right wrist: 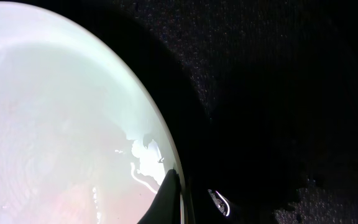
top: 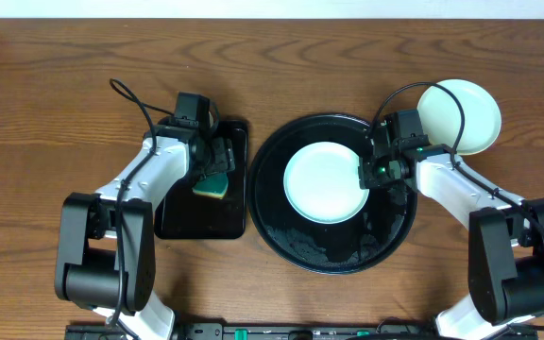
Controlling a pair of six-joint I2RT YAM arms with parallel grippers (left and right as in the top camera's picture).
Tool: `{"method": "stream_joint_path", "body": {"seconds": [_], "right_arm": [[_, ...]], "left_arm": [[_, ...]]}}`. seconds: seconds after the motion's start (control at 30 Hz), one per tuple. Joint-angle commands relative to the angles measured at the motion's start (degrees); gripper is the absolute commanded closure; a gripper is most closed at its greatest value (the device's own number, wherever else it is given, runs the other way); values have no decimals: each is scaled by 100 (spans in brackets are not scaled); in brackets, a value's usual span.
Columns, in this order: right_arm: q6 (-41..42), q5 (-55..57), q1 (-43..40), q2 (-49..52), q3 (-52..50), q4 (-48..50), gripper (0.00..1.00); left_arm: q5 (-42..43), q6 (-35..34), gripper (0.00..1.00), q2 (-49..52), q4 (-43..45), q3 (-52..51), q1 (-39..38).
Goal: Clean dirty plates on tray and stack at the side
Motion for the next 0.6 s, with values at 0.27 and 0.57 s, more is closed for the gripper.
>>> {"method": "stream_joint_path", "body": {"seconds": [0.27,0.57], "right_arm": [[-20,186,-2,103,-9,-55,99],[-20,186,-4,103,-9,-52,99]], "left_arm": [[13,44,22,162,372,83,2],[-601,341,22,127,540,90,-2]]}}
